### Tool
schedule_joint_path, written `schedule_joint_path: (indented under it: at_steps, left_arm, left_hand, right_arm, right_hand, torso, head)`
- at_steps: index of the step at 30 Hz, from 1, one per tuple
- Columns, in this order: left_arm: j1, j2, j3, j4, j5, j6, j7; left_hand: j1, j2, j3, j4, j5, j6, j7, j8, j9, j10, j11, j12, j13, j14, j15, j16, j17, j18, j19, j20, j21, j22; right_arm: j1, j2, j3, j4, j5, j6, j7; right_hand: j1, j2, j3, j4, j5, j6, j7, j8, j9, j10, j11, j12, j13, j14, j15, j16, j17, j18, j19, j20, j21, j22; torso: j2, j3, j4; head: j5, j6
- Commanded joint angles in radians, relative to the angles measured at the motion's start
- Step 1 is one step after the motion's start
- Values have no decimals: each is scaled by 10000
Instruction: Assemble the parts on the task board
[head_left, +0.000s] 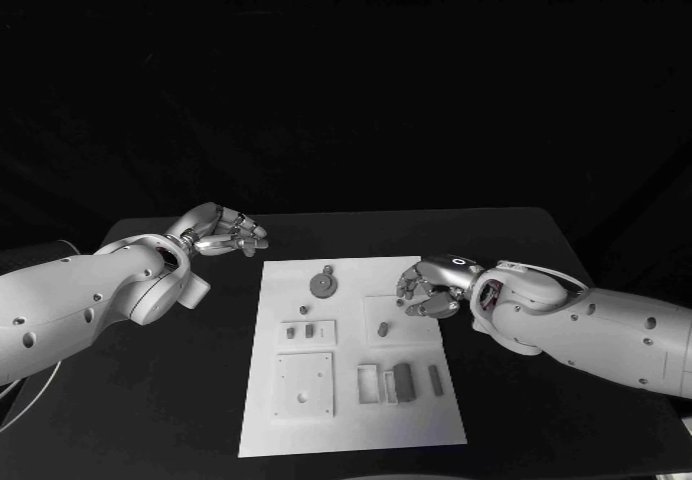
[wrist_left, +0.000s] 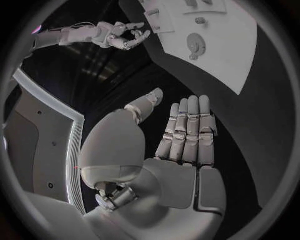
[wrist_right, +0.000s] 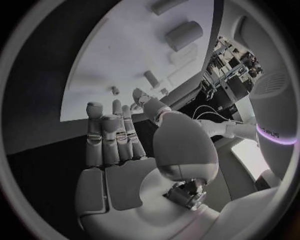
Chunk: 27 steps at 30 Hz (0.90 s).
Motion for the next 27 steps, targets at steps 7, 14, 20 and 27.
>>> schedule_joint_path:
  at_steps: [7, 14, 20, 27]
  left_arm:
    - [7, -3, -16, 113, 533, 203, 350]
    - [6, -33, -18, 81, 536, 147, 319]
    - [6, -38, -18, 54, 540, 145, 263]
    - [6, -23, -18, -75, 550, 159, 204]
  left_hand:
    - [17, 104, -96, -15, 23, -61, -10, 60, 15, -65, 7, 13, -29, 97, 18, -118, 51, -79, 64, 29, -68, -38]
    - [14, 93, -123, -14, 23, -90, 1, 51, 10, -81, 15, 8, -45, 113, 20, -169, 76, -79, 81, 31, -95, -58]
    - [15, 101, -130, -8, 24, -97, 4, 50, 10, -80, 15, 11, -50, 124, 20, -193, 91, -78, 92, 32, -107, -67]
    - [16, 105, -140, -2, 23, -108, 9, 48, 9, -87, 18, 11, -58, 143, 18, -216, 111, -76, 109, 31, -118, -75]
  right_arm:
    - [-346, 346, 0, -256, -1824, -477, -369]
    - [-348, 441, 0, -246, -2209, -945, -699]
    - [-348, 402, 1, -167, -2254, -1261, -744]
    - [-348, 462, 3, -278, -2264, -1208, -960]
  right_hand:
    - [83, 11, -41, 6, 46, 229, -58, 115, 32, 275, -27, -266, -197, 169, -46, -13, -45, 624, 147, -32, 31, 14]
    - [104, -23, -15, 3, 46, 204, -44, 75, -8, 223, 43, -574, -376, 166, 20, -63, -53, 624, 149, -32, -13, 12]
    - [111, -8, -7, 11, 44, 277, -64, 96, -20, 606, -48, -563, -373, 218, -65, -45, -31, 624, 222, -48, -8, 21]
    - [77, -26, -41, 20, 40, 398, -114, 150, 1, 1036, -209, -455, -245, 293, -221, -20, -5, 624, 304, -80, 14, 43]
  torso:
    - [4, -4, 25]
    - [3, -4, 12]
    - [1, -7, 12]
    - [-3, 1, 18]
  head:
    - [67, -12]
    - [109, -38]
    - [125, -66]
    - [153, -78]
